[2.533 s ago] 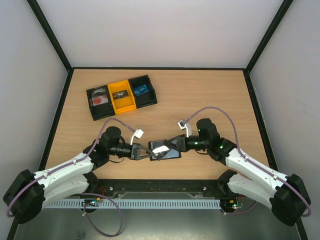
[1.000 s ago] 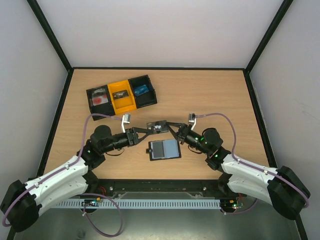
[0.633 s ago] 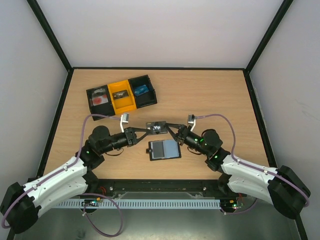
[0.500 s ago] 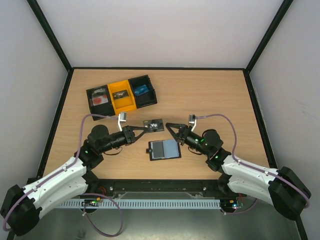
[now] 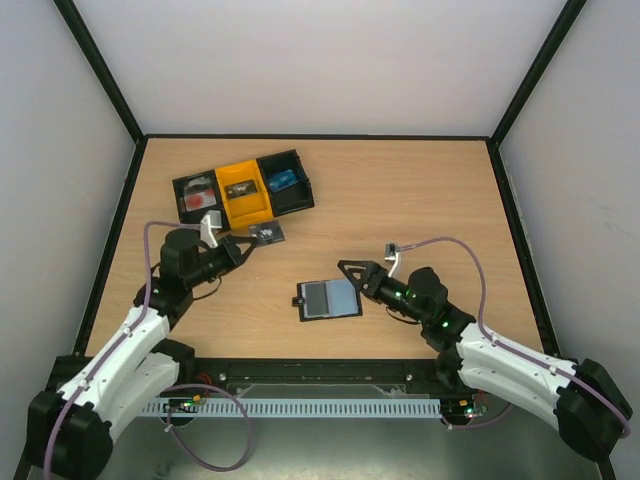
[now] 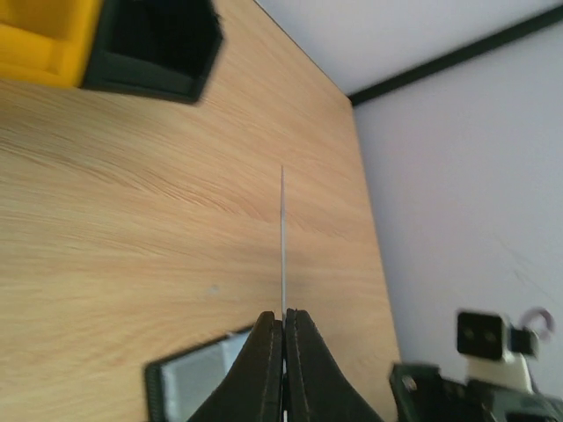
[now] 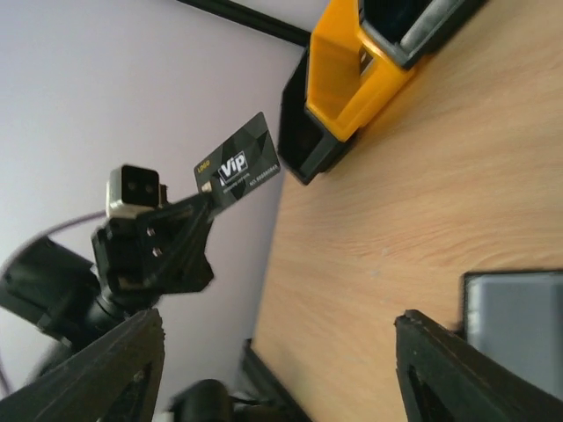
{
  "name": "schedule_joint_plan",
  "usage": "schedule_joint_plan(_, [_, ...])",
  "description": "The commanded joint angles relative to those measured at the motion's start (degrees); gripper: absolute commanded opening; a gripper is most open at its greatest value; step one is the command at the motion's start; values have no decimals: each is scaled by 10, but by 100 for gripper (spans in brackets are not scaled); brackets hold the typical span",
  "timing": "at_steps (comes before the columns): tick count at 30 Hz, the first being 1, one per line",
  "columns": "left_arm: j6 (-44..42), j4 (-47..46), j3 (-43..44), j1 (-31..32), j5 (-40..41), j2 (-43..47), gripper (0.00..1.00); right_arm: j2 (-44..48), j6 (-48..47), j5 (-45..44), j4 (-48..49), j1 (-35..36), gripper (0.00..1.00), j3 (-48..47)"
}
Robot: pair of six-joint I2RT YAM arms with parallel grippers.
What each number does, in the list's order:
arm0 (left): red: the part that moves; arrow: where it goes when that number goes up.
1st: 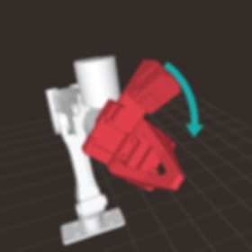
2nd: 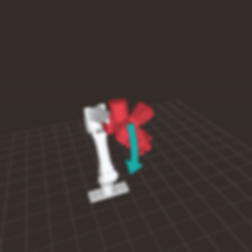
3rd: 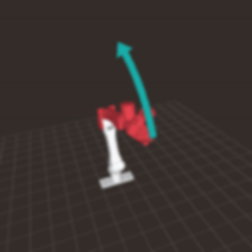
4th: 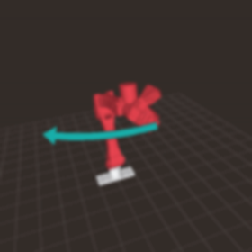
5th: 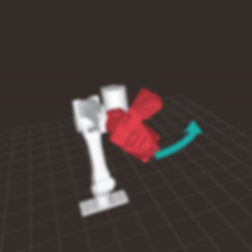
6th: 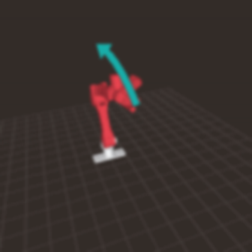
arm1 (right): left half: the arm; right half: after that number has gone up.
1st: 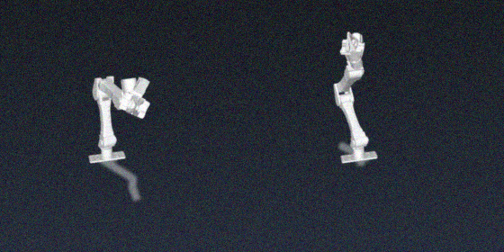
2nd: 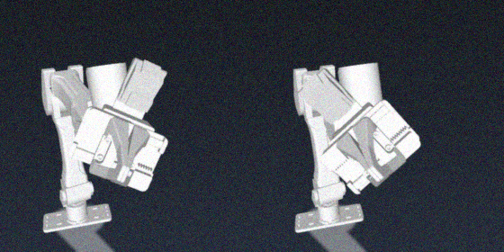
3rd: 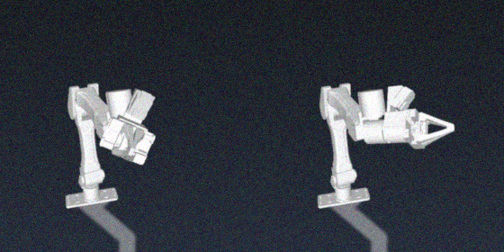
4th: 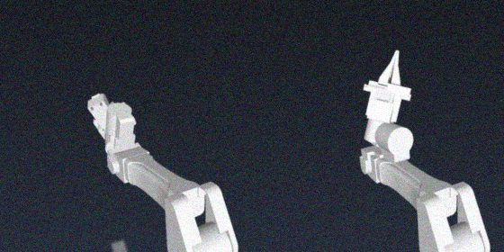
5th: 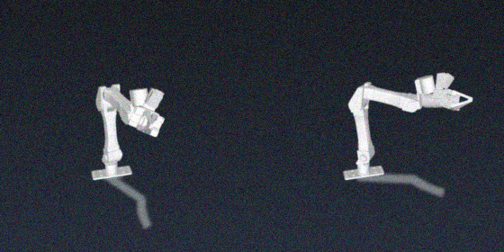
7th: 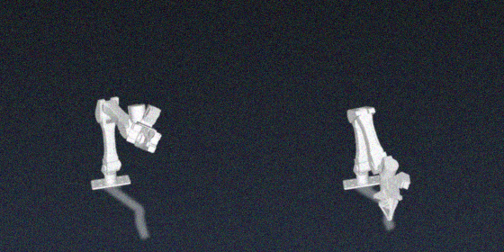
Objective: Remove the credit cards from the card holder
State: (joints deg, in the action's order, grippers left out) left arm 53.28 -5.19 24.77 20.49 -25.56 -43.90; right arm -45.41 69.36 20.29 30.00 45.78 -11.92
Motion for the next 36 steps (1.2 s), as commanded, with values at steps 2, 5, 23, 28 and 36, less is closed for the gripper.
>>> schedule_joint_plan(2, [-46,55,38,-97,-56,-38,3,57,-84,-52,-109,1,82,3])
schedule_joint_plan(5, [-61,64,59,-141,-53,-63,3,75,-117,-68,-158,1,97,-12])
schedule_joint_plan(23, [-163,123,313,-256,0,-345,3,92,-161,-81,-177,1,98,-6])
schedule_joint_plan(28, [-155,137,358,-248,14,-408,3,89,-171,-87,-181,1,98,-16])
schedule_joint_plan(36, [-160,140,403,-228,18,-478,3,86,-166,-90,-170,1,98,-13])
